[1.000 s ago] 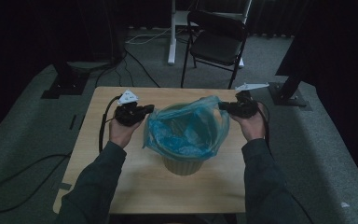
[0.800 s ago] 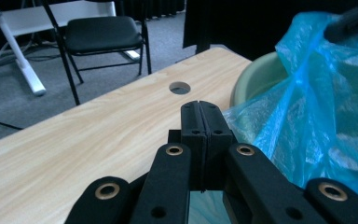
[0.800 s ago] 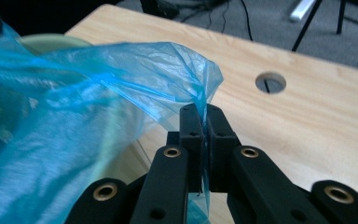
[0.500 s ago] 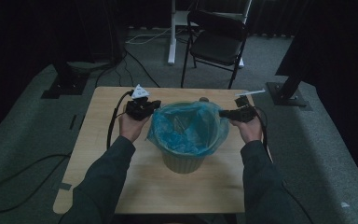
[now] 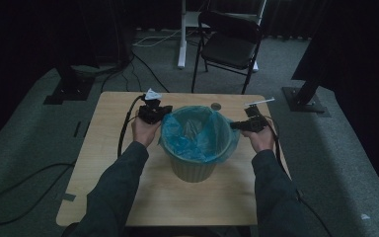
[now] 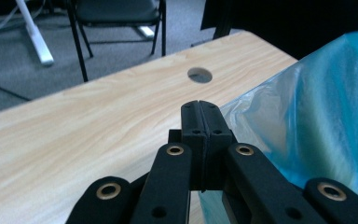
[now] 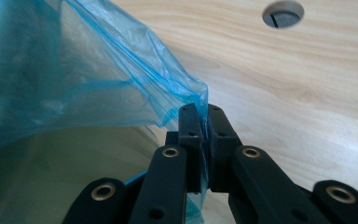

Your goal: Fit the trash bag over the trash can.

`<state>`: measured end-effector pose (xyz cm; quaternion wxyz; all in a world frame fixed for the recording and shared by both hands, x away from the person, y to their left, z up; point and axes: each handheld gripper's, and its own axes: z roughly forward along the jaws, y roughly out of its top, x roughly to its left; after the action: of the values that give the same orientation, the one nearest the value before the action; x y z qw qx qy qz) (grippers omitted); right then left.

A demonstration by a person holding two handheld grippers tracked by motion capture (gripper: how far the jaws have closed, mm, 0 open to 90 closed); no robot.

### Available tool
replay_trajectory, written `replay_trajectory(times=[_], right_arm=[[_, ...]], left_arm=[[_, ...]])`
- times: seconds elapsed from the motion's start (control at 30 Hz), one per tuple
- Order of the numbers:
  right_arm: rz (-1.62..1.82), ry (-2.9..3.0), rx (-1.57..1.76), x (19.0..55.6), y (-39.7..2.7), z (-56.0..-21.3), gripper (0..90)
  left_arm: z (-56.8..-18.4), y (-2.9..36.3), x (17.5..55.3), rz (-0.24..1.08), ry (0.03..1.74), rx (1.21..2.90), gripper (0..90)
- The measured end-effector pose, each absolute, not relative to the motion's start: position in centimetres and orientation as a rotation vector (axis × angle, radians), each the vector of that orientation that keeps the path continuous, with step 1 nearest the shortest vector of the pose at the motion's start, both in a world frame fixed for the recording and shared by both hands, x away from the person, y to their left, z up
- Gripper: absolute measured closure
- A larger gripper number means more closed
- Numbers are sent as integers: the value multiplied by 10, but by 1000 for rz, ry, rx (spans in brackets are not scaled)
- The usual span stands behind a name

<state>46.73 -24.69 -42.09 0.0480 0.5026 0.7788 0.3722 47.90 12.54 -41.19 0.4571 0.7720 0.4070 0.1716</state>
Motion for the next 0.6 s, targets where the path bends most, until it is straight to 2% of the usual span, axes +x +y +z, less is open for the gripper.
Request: replay_trajectory(times=[0.37, 0.47, 0.5, 0.6], right_arm=[[1072, 2409, 1589, 454, -261, -439, 873], [1055, 2425, 1577, 450, -262, -441, 857], [1088, 2409, 1558, 446, -266, -438, 785], [1163, 2359, 1528, 438, -273, -425, 691]], left_arm=[[-433, 129, 472, 355, 999, 1939, 885], [-433, 133, 469, 359, 1002, 1931, 826], [-430, 140, 466, 363, 1014, 1910, 795], [-420, 153, 460, 378, 1019, 1862, 743]])
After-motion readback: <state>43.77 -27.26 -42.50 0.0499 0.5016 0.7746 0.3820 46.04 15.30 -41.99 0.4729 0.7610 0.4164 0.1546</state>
